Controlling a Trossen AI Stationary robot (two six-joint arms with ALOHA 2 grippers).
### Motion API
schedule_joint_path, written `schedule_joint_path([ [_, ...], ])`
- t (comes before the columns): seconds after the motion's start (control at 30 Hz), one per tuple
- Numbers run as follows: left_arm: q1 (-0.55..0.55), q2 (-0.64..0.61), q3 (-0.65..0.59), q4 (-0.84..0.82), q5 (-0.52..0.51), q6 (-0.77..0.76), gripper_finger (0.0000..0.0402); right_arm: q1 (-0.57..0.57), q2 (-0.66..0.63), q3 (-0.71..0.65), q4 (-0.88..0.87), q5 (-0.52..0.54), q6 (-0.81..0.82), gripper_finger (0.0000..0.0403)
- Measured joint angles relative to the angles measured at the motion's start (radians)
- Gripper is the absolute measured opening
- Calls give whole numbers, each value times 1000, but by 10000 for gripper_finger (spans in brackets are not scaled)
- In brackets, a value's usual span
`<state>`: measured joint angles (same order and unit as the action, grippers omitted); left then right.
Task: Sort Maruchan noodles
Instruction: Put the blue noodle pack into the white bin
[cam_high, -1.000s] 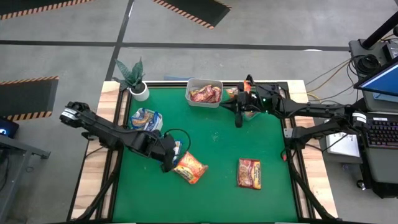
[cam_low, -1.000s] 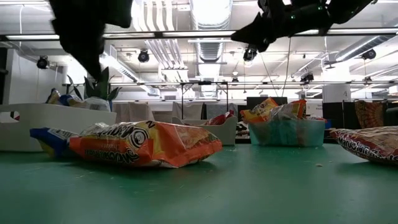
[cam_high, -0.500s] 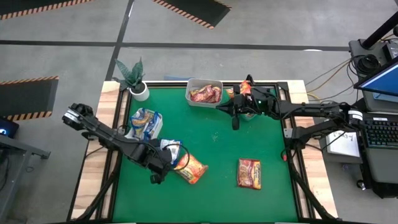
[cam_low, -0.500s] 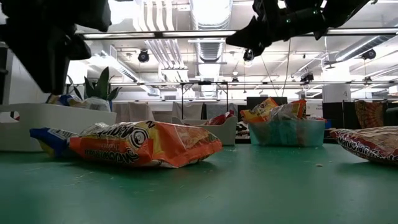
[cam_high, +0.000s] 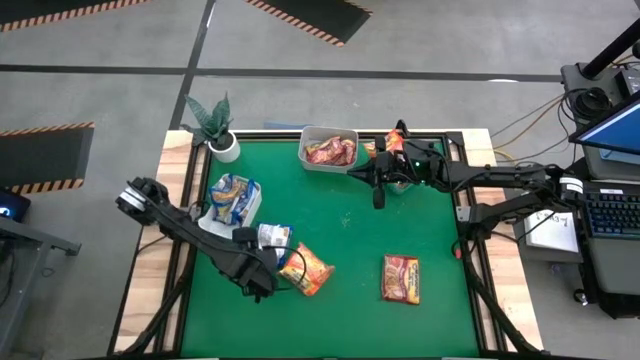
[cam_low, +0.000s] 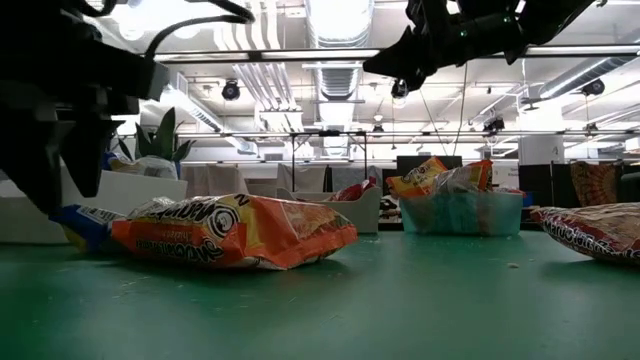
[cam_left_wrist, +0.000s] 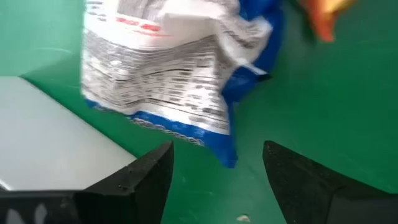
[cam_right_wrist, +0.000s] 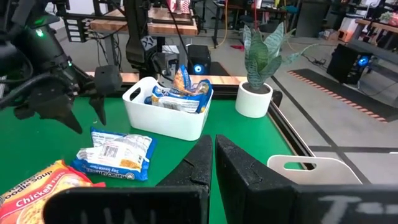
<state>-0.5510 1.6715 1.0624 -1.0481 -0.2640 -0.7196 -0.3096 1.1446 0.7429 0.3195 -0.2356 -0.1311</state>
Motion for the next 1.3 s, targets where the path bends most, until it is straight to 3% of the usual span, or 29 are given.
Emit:
schedule_joint_path([
  [0.33, 2, 25, -18, 18, -64, -19, 170, 0, 0, 0, 6, 0, -13, 9],
  [0.63, 2, 14, -33, 45, -75, -35, 15, 0, 17, 0, 7, 0, 63, 13],
  [0.8, 10, -65, -33, 89, -197, -89, 5, 5, 73, 0, 25, 0, 61, 53],
  [1.0, 57, -192, -33, 103, -332, -118, 1, 56, 197, 0, 187, 0, -56, 139],
  [1.07, 71, -231, -33, 82, -326, -66, 1, 78, 249, 8, 235, -1, -99, 167],
  [1.17, 71, -283, -41, 79, -213, 86, 0, 102, 324, 56, 243, 0, -126, 199],
  [1.3, 70, -326, -79, 86, -137, 130, 0, 110, 431, 157, 202, -7, -35, 215],
])
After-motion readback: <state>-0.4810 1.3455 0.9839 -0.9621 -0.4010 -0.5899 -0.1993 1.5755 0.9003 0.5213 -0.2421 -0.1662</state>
